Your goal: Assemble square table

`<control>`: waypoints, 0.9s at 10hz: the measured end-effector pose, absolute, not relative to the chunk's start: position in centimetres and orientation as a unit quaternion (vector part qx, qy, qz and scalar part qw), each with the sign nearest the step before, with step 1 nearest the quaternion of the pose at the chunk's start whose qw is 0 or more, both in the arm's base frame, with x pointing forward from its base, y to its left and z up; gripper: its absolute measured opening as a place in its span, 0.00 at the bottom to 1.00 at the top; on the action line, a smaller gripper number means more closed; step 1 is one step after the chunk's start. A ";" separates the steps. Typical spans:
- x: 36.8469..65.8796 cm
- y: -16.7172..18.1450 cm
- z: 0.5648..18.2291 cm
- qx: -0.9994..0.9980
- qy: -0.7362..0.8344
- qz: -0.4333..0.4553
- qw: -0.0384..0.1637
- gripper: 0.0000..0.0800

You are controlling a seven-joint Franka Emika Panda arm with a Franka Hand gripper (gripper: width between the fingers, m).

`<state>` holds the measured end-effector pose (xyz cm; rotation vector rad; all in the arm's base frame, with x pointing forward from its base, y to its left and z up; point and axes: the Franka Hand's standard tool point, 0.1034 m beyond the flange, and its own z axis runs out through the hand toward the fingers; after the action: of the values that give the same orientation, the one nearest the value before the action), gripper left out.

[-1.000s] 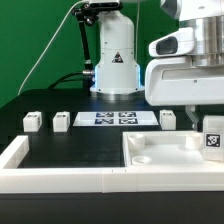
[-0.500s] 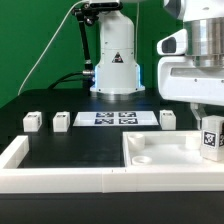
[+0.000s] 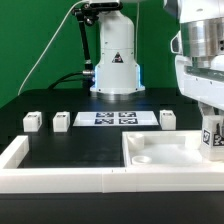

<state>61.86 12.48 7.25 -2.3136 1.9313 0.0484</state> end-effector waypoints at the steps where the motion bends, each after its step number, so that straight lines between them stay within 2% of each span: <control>1: 61.8 12.6 7.3 -0.740 0.669 0.020 0.065 0.37; 2: 61.8 12.6 7.2 -0.748 0.660 0.019 0.065 0.37; 3: 61.8 12.6 7.2 -0.759 0.647 0.018 0.065 0.60; 4: 61.7 12.7 7.1 -0.776 0.627 0.017 0.065 0.75; 5: 61.7 12.8 7.1 -0.815 0.576 0.012 0.064 0.75; 6: 61.7 12.8 7.2 -0.847 0.527 0.009 0.065 0.80; 9: 62.0 12.3 7.2 -0.926 0.372 -0.010 0.067 0.81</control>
Offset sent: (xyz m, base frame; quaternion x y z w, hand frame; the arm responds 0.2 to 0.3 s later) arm -0.0043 0.0035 -0.0032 0.0089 0.0091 -0.0965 0.9953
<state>61.96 12.26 7.18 -2.7911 1.1218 -0.0288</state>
